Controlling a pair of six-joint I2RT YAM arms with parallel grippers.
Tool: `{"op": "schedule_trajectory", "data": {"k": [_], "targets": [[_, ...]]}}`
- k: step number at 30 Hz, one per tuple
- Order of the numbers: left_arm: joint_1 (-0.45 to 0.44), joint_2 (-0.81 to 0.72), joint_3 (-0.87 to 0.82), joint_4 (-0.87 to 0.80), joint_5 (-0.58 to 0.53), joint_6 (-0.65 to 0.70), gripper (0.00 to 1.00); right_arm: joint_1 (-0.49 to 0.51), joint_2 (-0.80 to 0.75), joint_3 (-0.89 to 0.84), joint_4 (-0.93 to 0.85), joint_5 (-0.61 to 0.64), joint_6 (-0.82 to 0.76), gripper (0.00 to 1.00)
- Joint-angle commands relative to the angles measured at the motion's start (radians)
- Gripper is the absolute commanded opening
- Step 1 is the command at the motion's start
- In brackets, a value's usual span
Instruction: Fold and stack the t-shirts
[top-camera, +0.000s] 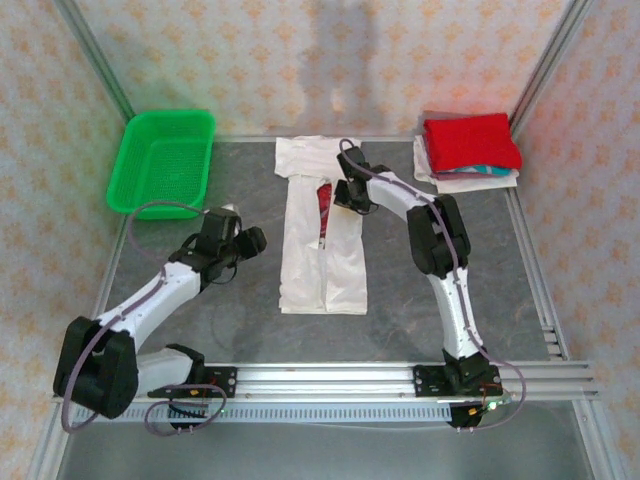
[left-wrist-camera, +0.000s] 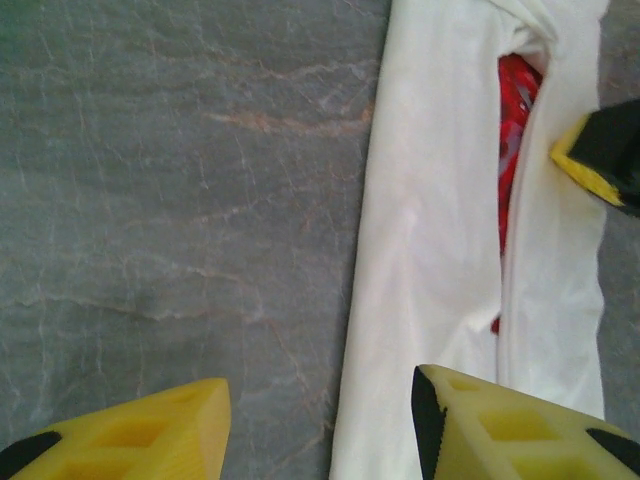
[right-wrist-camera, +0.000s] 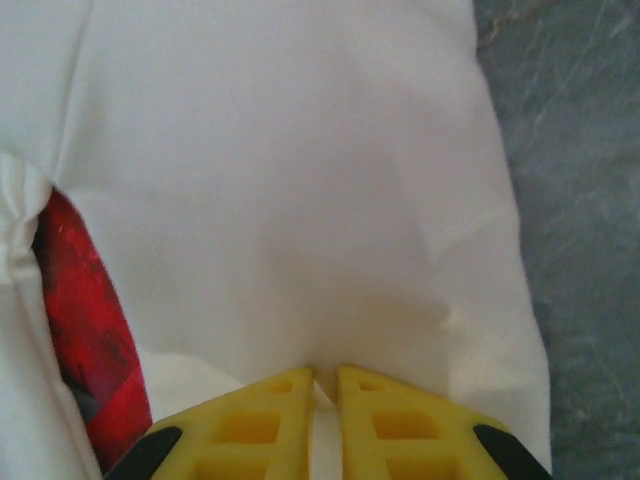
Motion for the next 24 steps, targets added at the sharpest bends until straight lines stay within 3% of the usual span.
{"op": "schedule_trajectory", "data": {"k": [1,6,13,19,24], "targets": [[-0.017,-0.038,-0.075,-0.046,0.085,-0.051,0.52,-0.020,0.070,0.047,-0.065,0.056,0.003,0.14],[-0.113,-0.067,-0.115,-0.117,0.122,-0.079,0.52,-0.020,0.053,0.076,-0.076,-0.033,0.013,0.19],[-0.186,-0.038,-0.170,-0.051,0.155,-0.152,0.48,-0.009,-0.189,-0.089,0.036,-0.163,0.037,0.35],[-0.235,0.000,-0.120,-0.103,0.155,-0.153,0.47,-0.010,-0.384,-0.273,0.098,-0.143,0.010,0.39],[-0.277,0.023,-0.114,-0.115,0.147,-0.165,0.47,-0.012,-0.445,-0.386,0.123,-0.147,-0.003,0.40]]}}
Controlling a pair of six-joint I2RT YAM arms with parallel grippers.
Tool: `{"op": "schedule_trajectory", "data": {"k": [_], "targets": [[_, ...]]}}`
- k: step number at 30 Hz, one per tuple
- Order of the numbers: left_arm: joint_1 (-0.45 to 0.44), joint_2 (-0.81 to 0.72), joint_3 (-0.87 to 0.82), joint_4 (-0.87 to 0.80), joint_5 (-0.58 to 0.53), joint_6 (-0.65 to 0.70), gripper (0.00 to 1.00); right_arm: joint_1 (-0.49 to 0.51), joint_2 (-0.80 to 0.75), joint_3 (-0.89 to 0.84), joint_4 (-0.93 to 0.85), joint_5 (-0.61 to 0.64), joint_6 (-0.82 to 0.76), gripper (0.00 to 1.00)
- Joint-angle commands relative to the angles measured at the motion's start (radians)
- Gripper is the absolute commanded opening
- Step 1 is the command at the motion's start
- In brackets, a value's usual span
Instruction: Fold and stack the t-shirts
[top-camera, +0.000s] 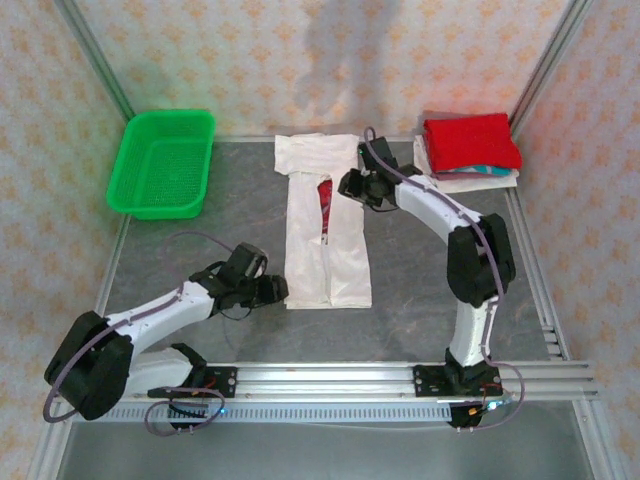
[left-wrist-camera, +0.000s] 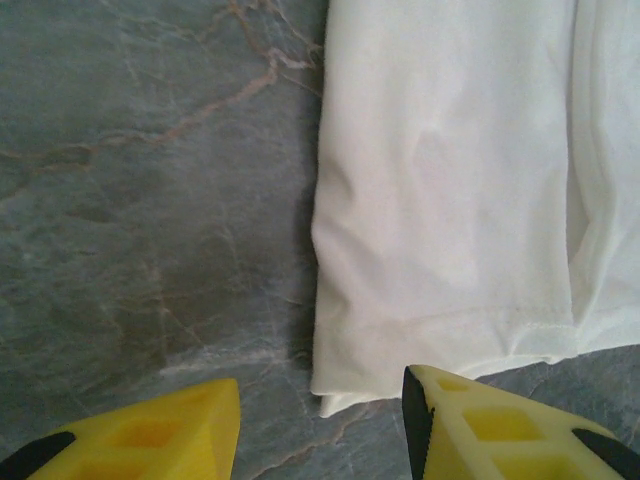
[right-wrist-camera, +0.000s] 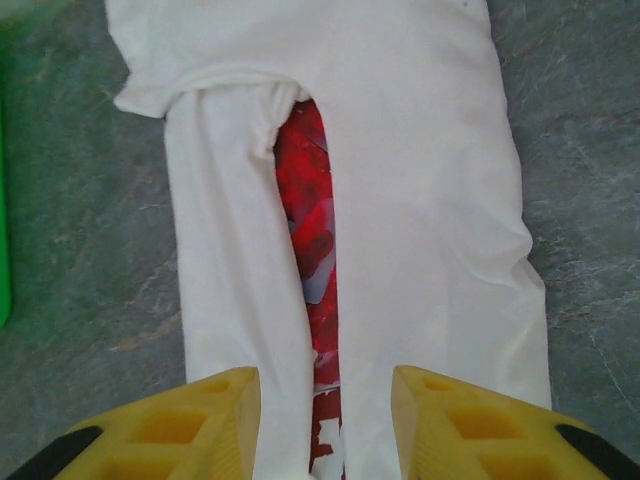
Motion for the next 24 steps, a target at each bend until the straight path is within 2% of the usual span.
{"op": "schedule_trajectory", "data": {"k": [1,5,11,24], "targets": [[-0.019,0.020,0.023,-0.015,0.001,-0.020,0.47,0.001,-0.026,-0.096,0.044,-0.003,-0.020,0.40],[-0.028,0.063,0.029,0.023,0.002,-0.023,0.47,-0.003,-0.034,-0.180,0.102,-0.003,-0.007,0.40],[-0.045,0.140,0.081,0.023,0.010,0.001,0.46,-0.005,-0.007,-0.195,0.105,-0.011,-0.003,0.40],[-0.117,0.180,0.079,0.010,-0.027,-0.042,0.40,-0.007,-0.001,-0.218,0.101,-0.008,-0.005,0.39]]}}
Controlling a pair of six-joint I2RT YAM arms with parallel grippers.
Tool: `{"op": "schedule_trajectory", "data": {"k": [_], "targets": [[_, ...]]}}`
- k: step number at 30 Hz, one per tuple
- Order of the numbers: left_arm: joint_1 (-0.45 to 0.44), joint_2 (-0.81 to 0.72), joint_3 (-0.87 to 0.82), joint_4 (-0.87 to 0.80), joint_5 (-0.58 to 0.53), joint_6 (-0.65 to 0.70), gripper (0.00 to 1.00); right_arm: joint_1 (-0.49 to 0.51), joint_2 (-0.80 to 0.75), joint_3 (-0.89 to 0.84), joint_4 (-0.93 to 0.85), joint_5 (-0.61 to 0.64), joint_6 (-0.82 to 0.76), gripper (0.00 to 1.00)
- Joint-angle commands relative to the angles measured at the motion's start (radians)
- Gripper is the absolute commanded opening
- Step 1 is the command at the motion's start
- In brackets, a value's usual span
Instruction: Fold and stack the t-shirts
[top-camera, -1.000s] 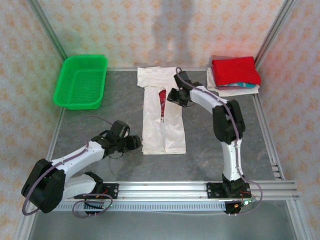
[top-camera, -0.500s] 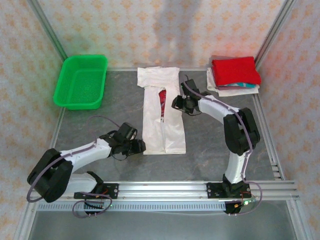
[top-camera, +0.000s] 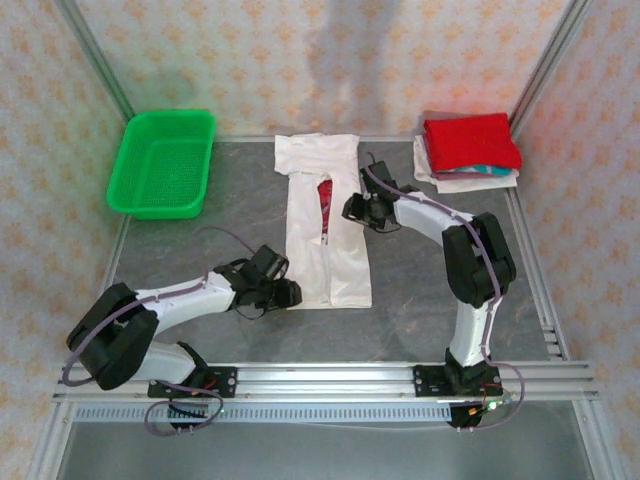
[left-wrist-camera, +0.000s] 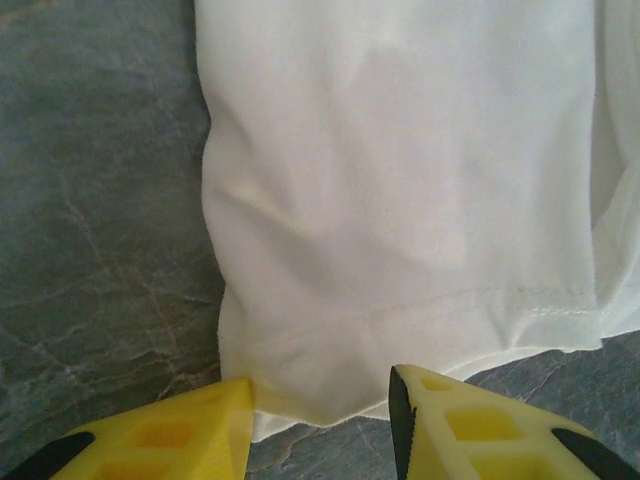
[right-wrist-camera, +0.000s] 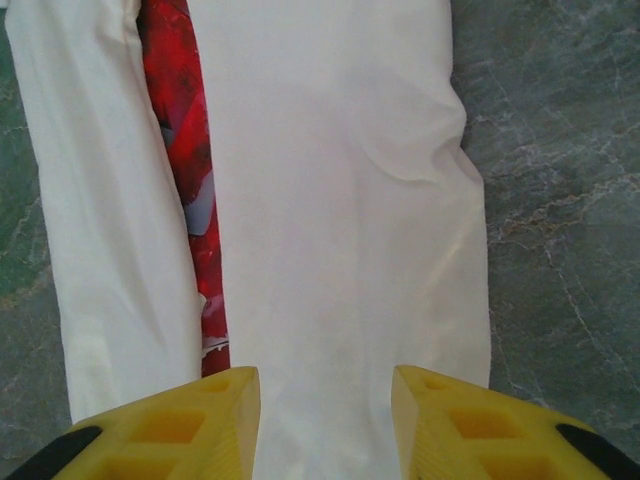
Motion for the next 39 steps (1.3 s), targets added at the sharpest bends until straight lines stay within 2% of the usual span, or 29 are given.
{"op": "schedule_trajectory", "data": {"k": [1,10,24,28,33,39], "targets": [[-0.008,-0.002,-0.001,-0.019,-0.033,-0.022,0.39,-0.007,-0.026,-0.028,0.006,0.010,-0.002,0.39],[-0.008,-0.021,0.006,-0.070,-0.078,-0.030,0.37,-0.007,-0.150,-0.110,0.004,0.027,-0.003,0.39],[-0.009,0.071,0.058,-0.006,-0.054,0.007,0.35,-0.007,-0.143,-0.138,0.003,0.019,0.001,0.39],[-0.008,0.087,0.082,-0.011,-0.047,0.023,0.26,-0.006,-0.197,-0.199,-0.003,-0.005,0.026,0.39],[-0.009,0.086,0.077,0.004,-0.048,0.022,0.17,0.002,-0.386,-0.395,0.037,-0.058,0.102,0.38],[-0.009,0.089,0.073,-0.004,-0.052,0.021,0.05,0.006,-0.548,-0.586,-0.008,-0.146,0.183,0.39]]}}
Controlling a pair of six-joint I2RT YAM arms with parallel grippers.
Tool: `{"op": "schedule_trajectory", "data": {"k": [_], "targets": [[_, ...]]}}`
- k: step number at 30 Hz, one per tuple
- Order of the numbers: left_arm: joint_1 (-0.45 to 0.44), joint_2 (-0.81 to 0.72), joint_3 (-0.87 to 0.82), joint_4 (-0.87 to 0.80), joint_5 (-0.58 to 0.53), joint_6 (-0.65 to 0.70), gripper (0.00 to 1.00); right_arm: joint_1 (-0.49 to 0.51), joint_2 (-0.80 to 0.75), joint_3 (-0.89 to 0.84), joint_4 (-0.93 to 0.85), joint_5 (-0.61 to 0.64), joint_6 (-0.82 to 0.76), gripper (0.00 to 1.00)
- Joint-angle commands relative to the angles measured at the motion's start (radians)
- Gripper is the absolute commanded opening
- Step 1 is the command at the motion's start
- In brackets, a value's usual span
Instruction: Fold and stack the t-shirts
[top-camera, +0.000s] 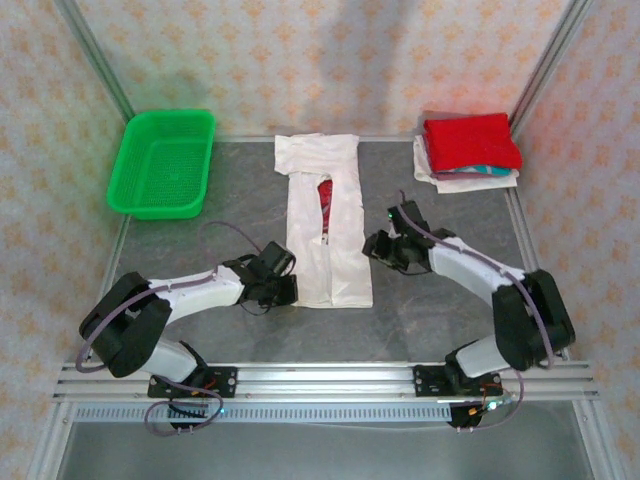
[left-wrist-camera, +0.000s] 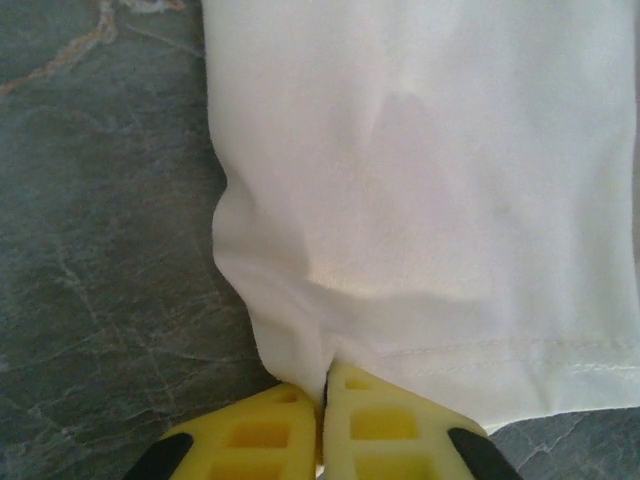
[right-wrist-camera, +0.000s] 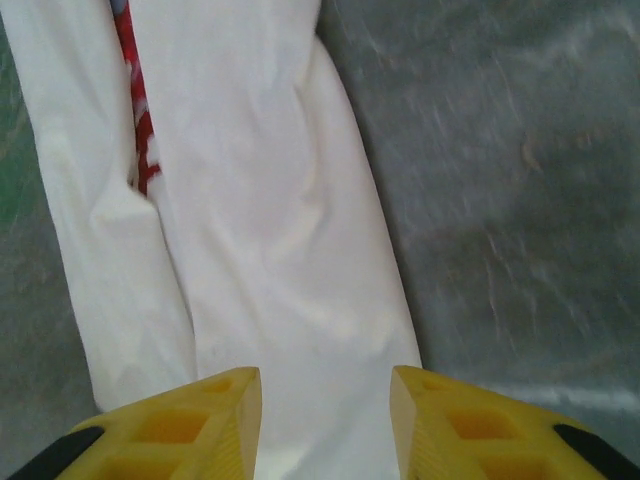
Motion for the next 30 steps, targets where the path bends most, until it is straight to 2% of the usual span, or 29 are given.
{"op": "schedule_trajectory", "data": {"k": [1,4,14,30], "targets": [[-0.003,0.004,0.011,0.007,-0.005,0.001,0.04,0.008,-0.069,-0.089,-0.035,-0.073,0.070,0.39],[-0.003,-0.005,-0.002,0.004,-0.014,-0.004,0.00,0.019,-0.110,-0.146,-0.070,-0.095,0.078,0.39],[-0.002,-0.031,-0.025,-0.020,-0.042,-0.008,0.00,0.091,-0.127,-0.250,-0.053,-0.147,0.120,0.39],[-0.003,-0.041,-0.059,0.001,-0.053,-0.028,0.00,0.131,-0.059,-0.213,0.023,-0.116,0.168,0.34]]}}
